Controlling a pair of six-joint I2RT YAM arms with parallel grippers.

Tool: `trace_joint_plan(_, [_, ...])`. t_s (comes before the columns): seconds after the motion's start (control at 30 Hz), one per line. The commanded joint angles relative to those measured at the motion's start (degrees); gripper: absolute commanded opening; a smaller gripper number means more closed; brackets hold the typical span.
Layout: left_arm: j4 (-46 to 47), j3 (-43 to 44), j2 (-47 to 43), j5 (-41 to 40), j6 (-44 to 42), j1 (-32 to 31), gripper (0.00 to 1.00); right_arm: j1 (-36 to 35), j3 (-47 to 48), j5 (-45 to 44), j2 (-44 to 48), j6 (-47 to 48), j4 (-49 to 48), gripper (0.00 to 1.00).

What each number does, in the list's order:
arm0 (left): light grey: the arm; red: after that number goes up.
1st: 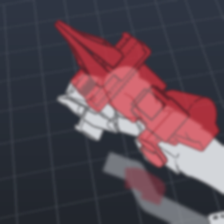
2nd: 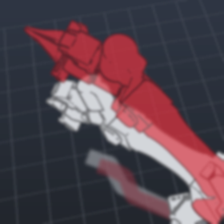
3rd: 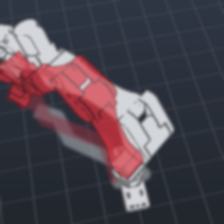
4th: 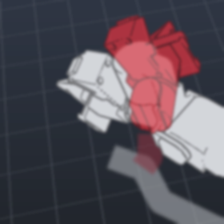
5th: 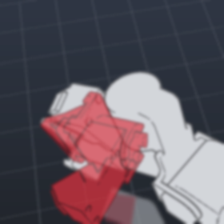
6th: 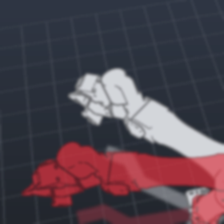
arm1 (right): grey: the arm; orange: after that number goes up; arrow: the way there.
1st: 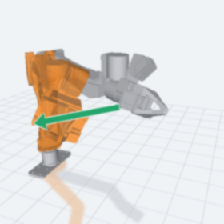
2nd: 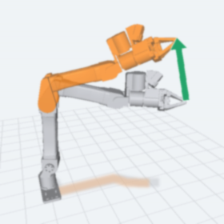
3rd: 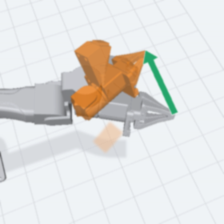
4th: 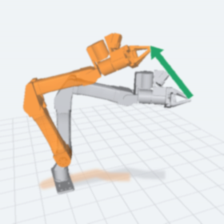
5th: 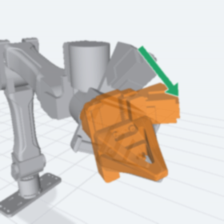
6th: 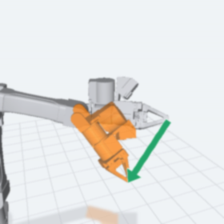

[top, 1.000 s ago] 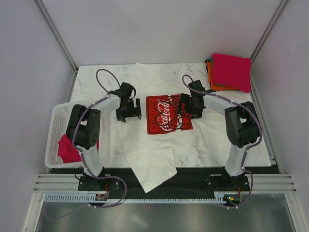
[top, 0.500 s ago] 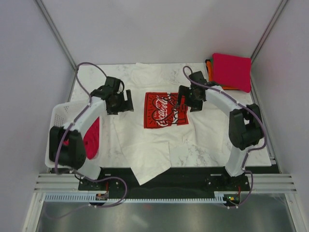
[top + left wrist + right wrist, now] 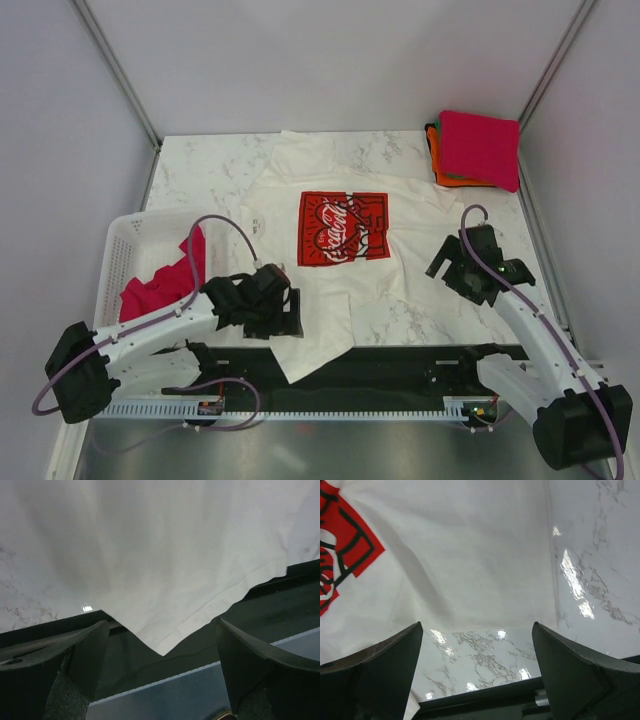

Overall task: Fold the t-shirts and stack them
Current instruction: Fold the tshirt

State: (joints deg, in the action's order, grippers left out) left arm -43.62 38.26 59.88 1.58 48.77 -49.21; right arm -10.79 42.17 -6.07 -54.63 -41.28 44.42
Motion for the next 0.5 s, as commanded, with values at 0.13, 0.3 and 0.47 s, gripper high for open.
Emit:
trace_joint_plan(0.13, [1.25, -4.77, -2.31, -0.97, 18.98, -13.71, 0.92, 0.33, -2.01, -8.87, 7.44, -6.62, 5.14, 0.98])
trace_joint_plan(0.3, [2.57, -7.84, -1.87, 0.6, 23.2, -18.46, 0.9, 0.33, -3.58, -9.23, 6.2, -8.38, 5.32, 0.98])
trace_joint_plan(0.47, [7.83, -11.88, -1.52, 2.98, 24.0, -18.64, 0.78, 1.11, -3.85, -11.42, 6.47, -8.12, 4.97, 0.98])
